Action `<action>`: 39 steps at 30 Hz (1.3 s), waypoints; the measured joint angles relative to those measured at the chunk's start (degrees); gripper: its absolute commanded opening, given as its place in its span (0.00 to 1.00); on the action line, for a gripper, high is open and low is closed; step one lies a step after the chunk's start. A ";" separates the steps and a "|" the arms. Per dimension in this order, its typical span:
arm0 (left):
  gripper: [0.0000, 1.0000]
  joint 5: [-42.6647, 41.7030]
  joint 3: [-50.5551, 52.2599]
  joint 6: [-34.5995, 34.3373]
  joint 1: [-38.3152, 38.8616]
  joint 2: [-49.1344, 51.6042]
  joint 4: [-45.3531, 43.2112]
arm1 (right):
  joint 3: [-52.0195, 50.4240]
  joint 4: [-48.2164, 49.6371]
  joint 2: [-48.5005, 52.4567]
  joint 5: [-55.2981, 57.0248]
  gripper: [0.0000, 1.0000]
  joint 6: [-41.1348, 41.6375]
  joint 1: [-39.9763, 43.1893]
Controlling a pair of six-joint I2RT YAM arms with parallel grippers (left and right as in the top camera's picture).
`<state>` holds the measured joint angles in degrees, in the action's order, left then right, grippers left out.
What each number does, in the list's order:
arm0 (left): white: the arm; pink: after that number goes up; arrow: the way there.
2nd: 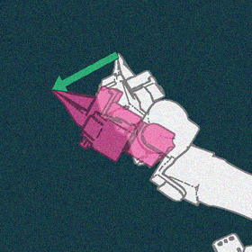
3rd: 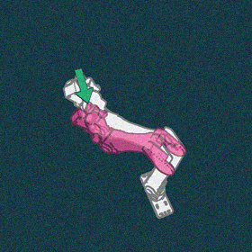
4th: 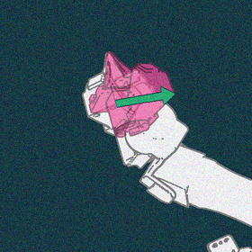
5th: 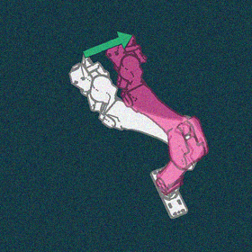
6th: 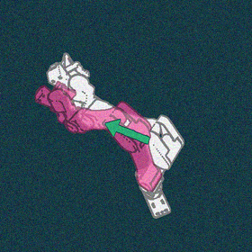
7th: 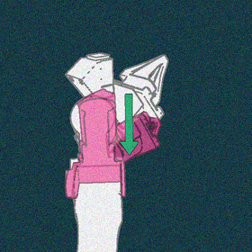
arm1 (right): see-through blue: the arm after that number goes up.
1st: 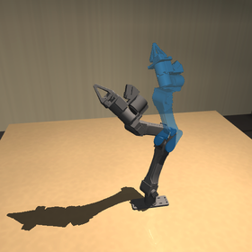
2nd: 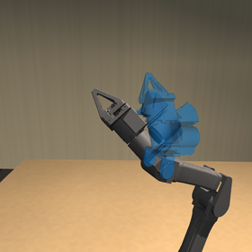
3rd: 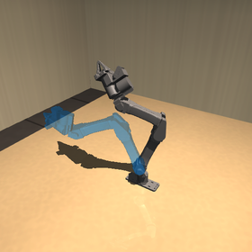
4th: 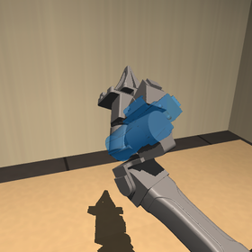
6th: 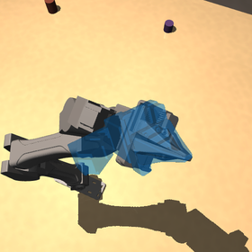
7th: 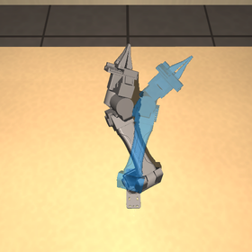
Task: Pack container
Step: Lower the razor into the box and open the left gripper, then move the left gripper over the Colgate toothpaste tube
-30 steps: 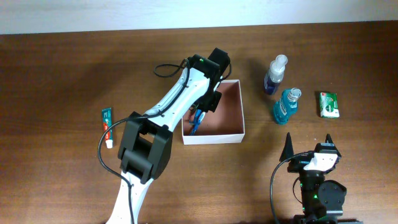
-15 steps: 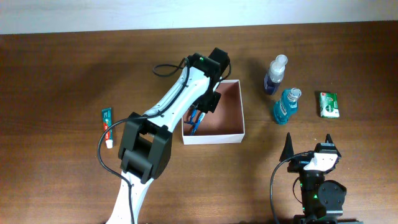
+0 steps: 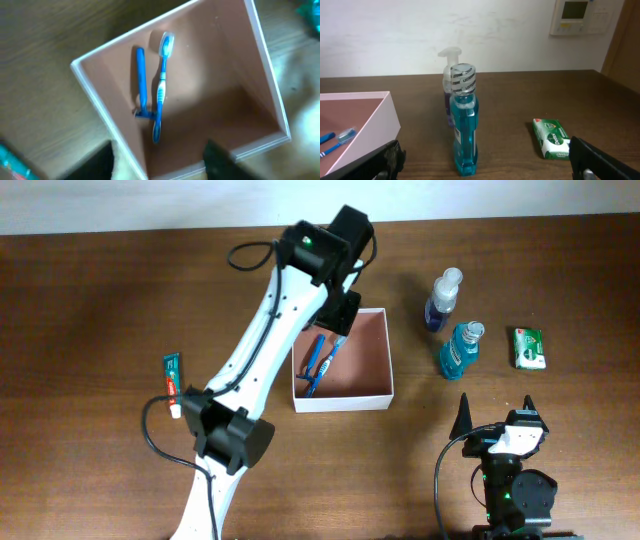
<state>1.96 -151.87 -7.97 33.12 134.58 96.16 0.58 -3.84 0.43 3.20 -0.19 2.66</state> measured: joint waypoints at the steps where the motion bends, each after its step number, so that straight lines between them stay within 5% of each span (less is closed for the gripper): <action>1: 0.93 0.00 -1.38 0.15 -0.13 -0.11 0.28 | 0.00 0.00 0.00 0.02 0.98 -0.02 0.00; 2: 0.99 -0.02 -2.05 -0.04 -0.33 -0.24 0.28 | 0.00 0.00 0.00 0.02 0.98 0.02 0.00; 12: 1.00 0.00 0.26 0.24 -10.80 -8.81 0.33 | 0.00 0.00 0.00 0.00 0.98 0.00 0.00; 22: 0.99 0.00 33.20 0.07 -28.02 -39.21 -0.39 | 0.00 0.00 0.00 0.02 0.98 0.02 0.00; 30: 0.99 -1.84 53.96 0.48 -39.10 -39.91 -15.13 | 0.00 0.00 0.04 0.02 0.98 0.00 0.00; 39: 0.99 -2.34 65.59 0.92 -42.29 -39.71 -27.12 | 0.00 0.02 0.04 0.02 0.98 -0.02 0.00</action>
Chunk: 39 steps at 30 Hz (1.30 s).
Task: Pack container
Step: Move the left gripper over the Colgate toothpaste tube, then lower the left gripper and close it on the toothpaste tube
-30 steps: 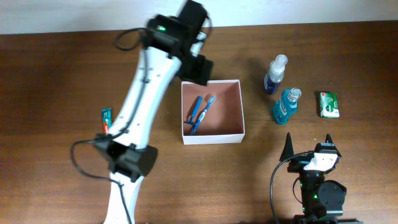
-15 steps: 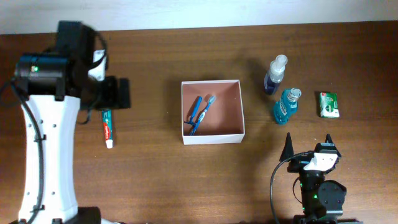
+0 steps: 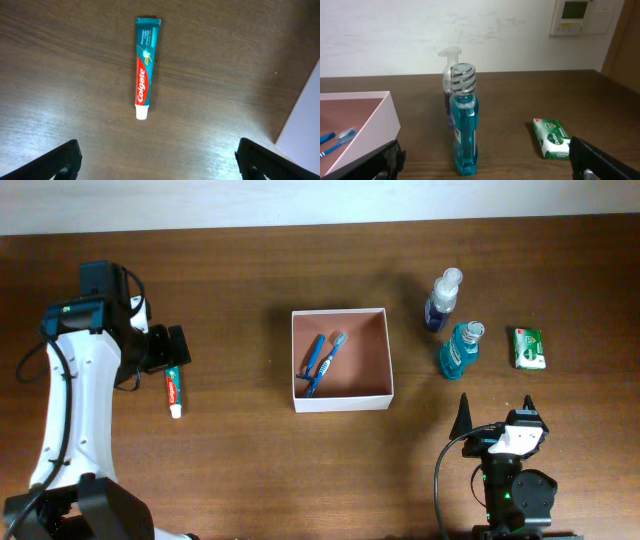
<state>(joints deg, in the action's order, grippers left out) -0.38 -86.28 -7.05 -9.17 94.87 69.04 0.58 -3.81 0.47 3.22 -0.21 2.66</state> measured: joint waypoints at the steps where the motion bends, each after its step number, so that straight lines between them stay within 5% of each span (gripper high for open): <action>1: 0.99 -0.09 0.70 0.00 -0.26 0.00 -0.76 | 0.00 -0.02 0.02 -0.02 0.98 0.02 0.00; 18: 0.99 1.29 2.25 3.45 -0.94 1.62 -8.68 | 0.00 -0.02 0.02 0.00 0.98 0.02 0.00; 39: 0.99 3.39 2.45 4.48 -1.05 24.11 -11.65 | 0.00 -0.02 0.00 0.00 0.98 0.02 0.00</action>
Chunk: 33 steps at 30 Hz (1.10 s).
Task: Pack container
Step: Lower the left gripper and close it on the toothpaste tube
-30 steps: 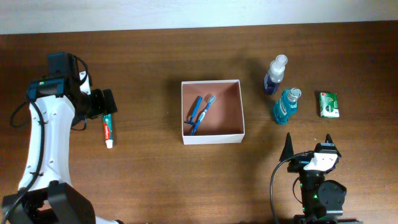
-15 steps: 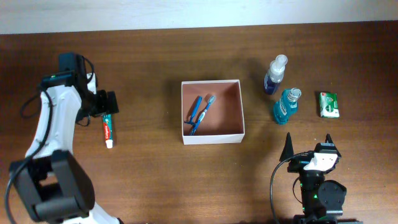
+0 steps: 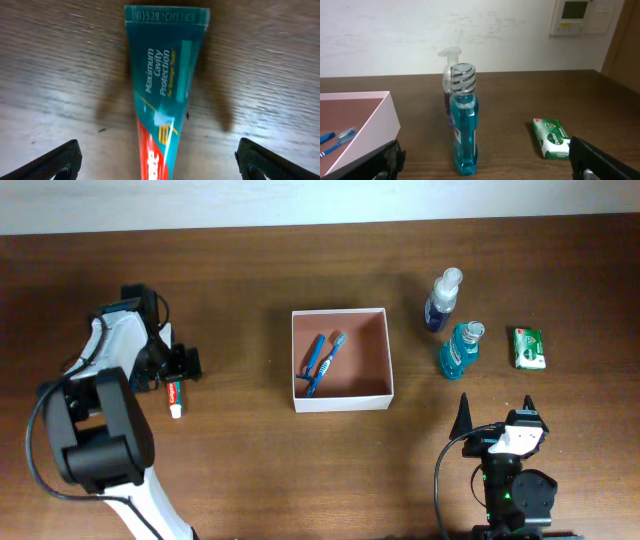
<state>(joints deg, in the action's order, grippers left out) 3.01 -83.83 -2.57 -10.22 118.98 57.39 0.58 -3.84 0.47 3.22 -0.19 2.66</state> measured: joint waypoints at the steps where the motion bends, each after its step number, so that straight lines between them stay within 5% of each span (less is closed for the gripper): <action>1: 0.99 0.00 0.00 0.00 0.00 0.55 -0.13 | 0.00 0.00 0.02 0.00 0.98 -0.02 0.00; 6: 0.95 -0.22 0.00 0.02 0.00 1.25 -0.63 | 0.00 0.00 0.02 -0.02 0.98 0.00 0.00; 11: 0.74 -0.63 0.00 0.22 0.00 1.27 -0.85 | 0.00 0.00 0.02 0.00 0.98 0.00 0.00; 33: 0.73 -2.54 0.02 0.22 -0.04 1.46 -0.94 | 0.00 0.00 0.02 -0.02 0.98 -0.02 0.00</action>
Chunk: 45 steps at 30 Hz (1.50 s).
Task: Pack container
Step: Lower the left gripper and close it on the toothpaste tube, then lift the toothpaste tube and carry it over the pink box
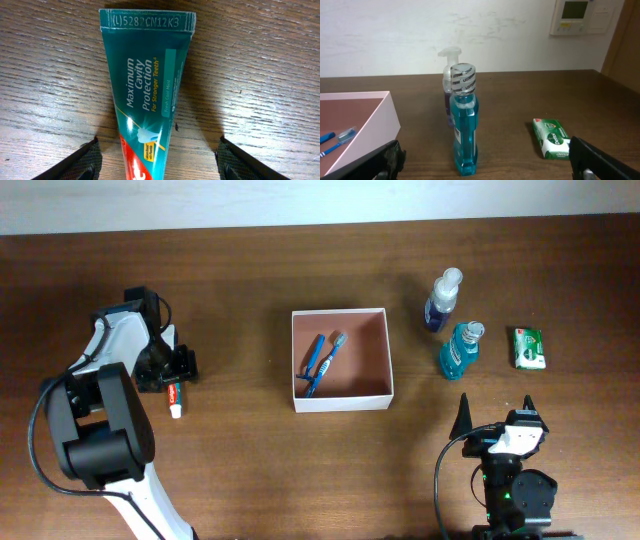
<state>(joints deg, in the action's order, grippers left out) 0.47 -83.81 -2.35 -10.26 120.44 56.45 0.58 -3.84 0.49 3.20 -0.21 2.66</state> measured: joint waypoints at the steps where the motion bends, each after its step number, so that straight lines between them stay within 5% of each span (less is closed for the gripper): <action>1: 0.70 0.00 0.04 0.00 -0.02 0.00 -0.07 | 0.00 0.00 0.00 0.02 0.98 0.02 0.00; 8: 0.50 -0.02 0.13 0.02 -0.02 0.00 -0.13 | 0.00 0.00 0.00 0.02 0.98 0.02 0.00; 12: 0.31 -0.04 0.39 0.07 -0.02 -0.02 -0.17 | 0.00 0.00 0.00 0.02 0.98 -0.02 0.00; 20: 0.15 -0.02 1.70 0.00 -0.02 -0.76 -0.42 | 0.00 0.00 0.00 0.02 0.98 -0.02 0.00; 34: 0.01 -5.68 -1.20 0.00 -0.48 0.07 2.75 | 0.00 0.00 0.00 0.02 0.98 0.02 0.00; 45: 0.01 -15.82 -32.37 0.00 4.61 1.40 29.55 | 0.00 0.00 0.11 0.02 0.98 0.02 0.00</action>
<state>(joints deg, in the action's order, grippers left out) -15.35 -116.18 -2.35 -5.65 121.84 86.00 0.58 -3.84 0.60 3.22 -0.19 2.66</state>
